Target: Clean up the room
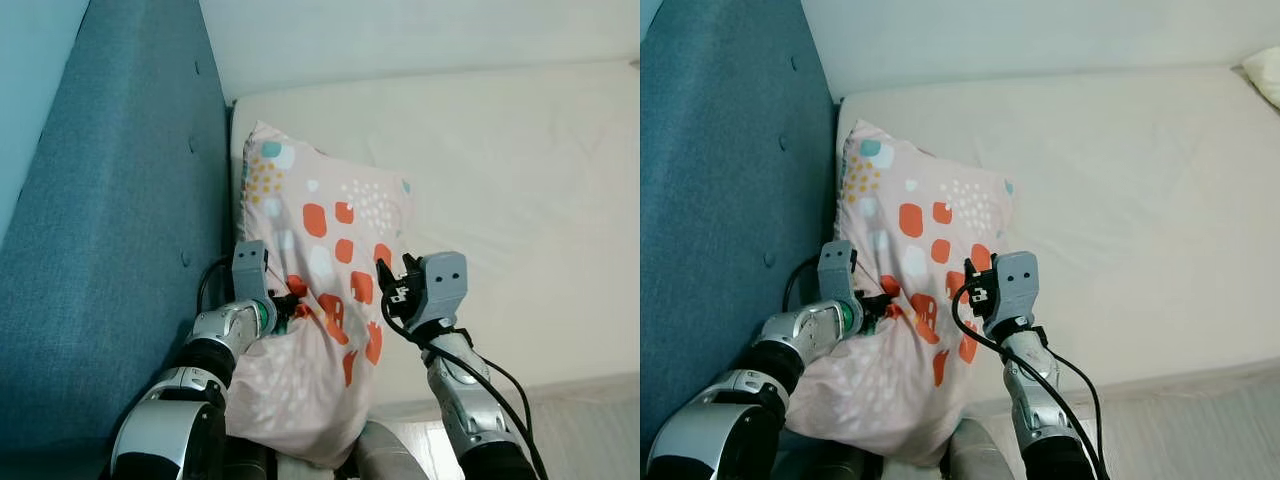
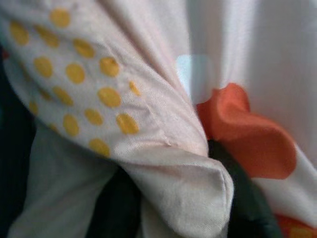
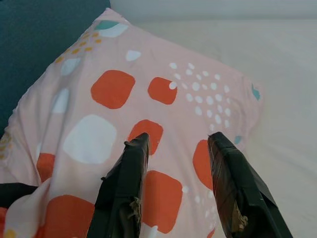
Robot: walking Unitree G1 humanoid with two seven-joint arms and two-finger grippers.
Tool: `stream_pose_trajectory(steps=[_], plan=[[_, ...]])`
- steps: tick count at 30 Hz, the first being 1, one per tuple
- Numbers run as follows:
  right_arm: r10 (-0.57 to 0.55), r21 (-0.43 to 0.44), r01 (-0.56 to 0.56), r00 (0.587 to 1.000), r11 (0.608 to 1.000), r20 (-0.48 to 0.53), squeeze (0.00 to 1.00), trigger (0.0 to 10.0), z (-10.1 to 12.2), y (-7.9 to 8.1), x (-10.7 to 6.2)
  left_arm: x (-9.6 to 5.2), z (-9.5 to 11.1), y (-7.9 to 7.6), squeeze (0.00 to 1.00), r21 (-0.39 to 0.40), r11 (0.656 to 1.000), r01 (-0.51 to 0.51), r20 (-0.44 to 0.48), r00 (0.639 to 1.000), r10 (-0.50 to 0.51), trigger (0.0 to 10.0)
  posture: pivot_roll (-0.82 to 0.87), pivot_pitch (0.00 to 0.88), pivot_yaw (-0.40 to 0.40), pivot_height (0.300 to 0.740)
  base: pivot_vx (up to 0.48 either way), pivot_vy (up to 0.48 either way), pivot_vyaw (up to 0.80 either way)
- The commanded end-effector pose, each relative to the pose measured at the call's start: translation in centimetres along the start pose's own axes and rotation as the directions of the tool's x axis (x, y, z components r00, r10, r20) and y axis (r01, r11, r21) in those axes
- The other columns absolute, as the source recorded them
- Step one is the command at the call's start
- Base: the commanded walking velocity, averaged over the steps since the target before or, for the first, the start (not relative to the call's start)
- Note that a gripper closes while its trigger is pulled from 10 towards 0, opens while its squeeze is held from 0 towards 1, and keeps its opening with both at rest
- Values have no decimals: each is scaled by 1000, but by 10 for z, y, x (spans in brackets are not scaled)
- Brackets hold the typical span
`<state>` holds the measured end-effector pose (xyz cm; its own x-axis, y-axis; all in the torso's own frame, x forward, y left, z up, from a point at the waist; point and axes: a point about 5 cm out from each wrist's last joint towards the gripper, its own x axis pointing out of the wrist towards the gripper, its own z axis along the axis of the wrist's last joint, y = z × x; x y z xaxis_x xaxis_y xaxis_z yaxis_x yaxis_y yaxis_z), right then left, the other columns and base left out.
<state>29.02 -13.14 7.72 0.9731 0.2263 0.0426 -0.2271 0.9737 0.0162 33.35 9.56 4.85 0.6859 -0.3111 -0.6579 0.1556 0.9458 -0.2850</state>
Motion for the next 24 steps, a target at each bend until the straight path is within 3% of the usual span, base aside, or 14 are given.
stream_pose_trajectory(steps=[1,7,12,17,18,19,20,24], plan=[[-5,7,5,1000,1000,-28,0,10000,-6,0,-4,0,-13,-11,0,19,996,84,-48,995,-83,0,-1,180,76,740,0,0,0],[-6,5,6,999,1000,-31,0,10000,-6,0,-4,-13,-1,-34,0,118,976,182,12,983,-185,0,2,179,76,740,0,0,0],[-8,4,8,999,1000,-31,0,10000,-6,-1,-4,-20,5,-40,0,139,968,211,35,975,-218,0,0,178,75,740,0,0,0],[-13,0,13,999,1000,-32,0,10000,-6,-3,-4,-41,31,-57,0,120,961,249,149,952,-266,0,2,175,74,740,0,0,0],[-14,-1,14,999,1000,-33,0,10000,-6,-3,-4,-46,35,-61,0,115,957,267,173,943,-284,3176,0,174,74,740,0,0,0],[-14,-1,14,999,1000,-33,0,10000,-6,-3,-4,-46,35,-61,0,115,957,267,173,943,-284,3176,0,174,74,740,0,0,0],[-14,-1,14,999,1000,-33,0,10000,-6,-3,-4,-50,38,-66,0,112,951,287,185,935,-304,10000,0,174,74,740,0,0,0],[-14,-2,14,999,1000,-33,0,10000,-6,-3,-3,-61,46,-80,0,108,937,333,219,911,-350,10000,-3,169,72,740,0,0,0]])
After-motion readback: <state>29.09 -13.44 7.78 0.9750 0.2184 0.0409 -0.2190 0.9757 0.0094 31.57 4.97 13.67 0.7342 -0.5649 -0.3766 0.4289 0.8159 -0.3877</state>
